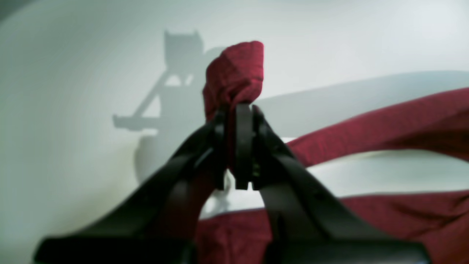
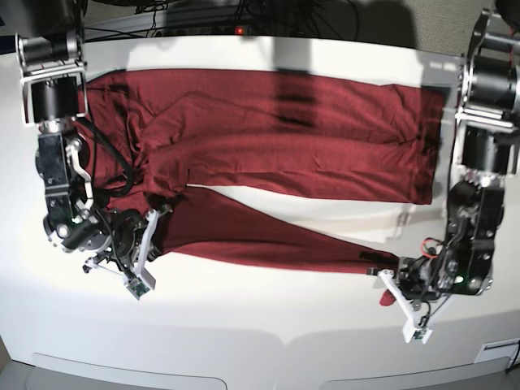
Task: Fold the T-shirt properly
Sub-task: 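Lift the shirt edge with both grippers and fold it over, then lower the folded edge and release with both grippers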
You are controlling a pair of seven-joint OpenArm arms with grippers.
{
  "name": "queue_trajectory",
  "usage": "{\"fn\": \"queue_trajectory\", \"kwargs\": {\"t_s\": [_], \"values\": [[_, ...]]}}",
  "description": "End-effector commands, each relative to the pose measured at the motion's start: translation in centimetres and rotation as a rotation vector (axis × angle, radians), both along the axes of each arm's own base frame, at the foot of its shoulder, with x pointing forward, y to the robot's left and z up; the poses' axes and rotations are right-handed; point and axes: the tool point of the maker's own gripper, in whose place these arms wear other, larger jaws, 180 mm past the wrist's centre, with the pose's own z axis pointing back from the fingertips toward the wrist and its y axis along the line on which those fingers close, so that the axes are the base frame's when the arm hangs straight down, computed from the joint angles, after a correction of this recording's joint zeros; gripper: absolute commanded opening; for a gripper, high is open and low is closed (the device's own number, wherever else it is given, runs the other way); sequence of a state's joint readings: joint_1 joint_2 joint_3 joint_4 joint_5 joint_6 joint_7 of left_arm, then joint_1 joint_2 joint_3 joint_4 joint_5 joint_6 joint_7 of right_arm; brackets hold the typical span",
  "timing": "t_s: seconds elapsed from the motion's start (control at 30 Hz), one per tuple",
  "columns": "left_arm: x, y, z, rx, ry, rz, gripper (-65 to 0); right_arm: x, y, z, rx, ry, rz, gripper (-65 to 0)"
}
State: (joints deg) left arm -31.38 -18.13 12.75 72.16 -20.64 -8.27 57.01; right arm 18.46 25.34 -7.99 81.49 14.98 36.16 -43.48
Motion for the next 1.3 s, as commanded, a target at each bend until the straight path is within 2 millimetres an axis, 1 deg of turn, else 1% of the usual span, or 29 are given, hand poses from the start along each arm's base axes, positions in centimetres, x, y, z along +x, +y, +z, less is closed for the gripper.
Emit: {"fn": "queue_trajectory", "kwargs": {"t_s": [0.0, 0.1, 0.2, 0.37, 0.53, 0.73, 0.93, 1.03, 1.13, 1.27], "values": [[0.7, 0.4, 2.4, 0.015, -0.060, -0.010, -65.0, 0.9, -0.6, 2.4, -0.004, -0.067, 0.005, -65.0], [-0.9, 1.2, 3.1, 0.068, -0.091, -0.035, -65.0, -0.3, -1.1, 3.0, -0.037, -0.063, 0.024, -65.0], [-2.8, 1.4, 3.1, 0.102, -0.107, -0.061, -65.0, -1.5, -1.9, 3.5, -0.086, -0.036, 0.035, -65.0], [-5.9, 0.1, 2.4, 0.115, -0.109, -0.113, -65.0, -3.2, -3.2, 4.6, -0.126, 0.002, 0.058, -65.0], [-8.6, -1.1, 1.8, 0.120, -0.104, -0.152, -65.0, -4.2, -4.7, 4.6, -0.129, 0.033, 0.046, -65.0], [-10.4, -1.6, 2.4, 0.158, -0.134, -0.176, -65.0, -6.2, -6.3, 5.4, -0.130, 0.038, 0.019, -65.0], [-13.0, -2.6, 1.8, 0.152, -0.117, -0.207, -65.0, -9.0, -8.0, 5.7, -0.153, 0.045, -0.013, -65.0], [-14.3, -2.7, 1.3, 0.170, -0.102, -0.213, -65.0, -10.1, -8.9, 6.2, -0.167, 0.041, -0.040, -65.0], [-15.0, -2.7, 1.3, 0.183, -0.101, -0.217, -65.0, -11.2, -9.6, 6.8, -0.183, 0.029, -0.061, -65.0], [-16.0, -3.0, 1.1, 0.177, -0.091, -0.228, -65.0, -13.2, -10.5, 7.0, -0.213, 0.039, -0.084, -65.0]]}}
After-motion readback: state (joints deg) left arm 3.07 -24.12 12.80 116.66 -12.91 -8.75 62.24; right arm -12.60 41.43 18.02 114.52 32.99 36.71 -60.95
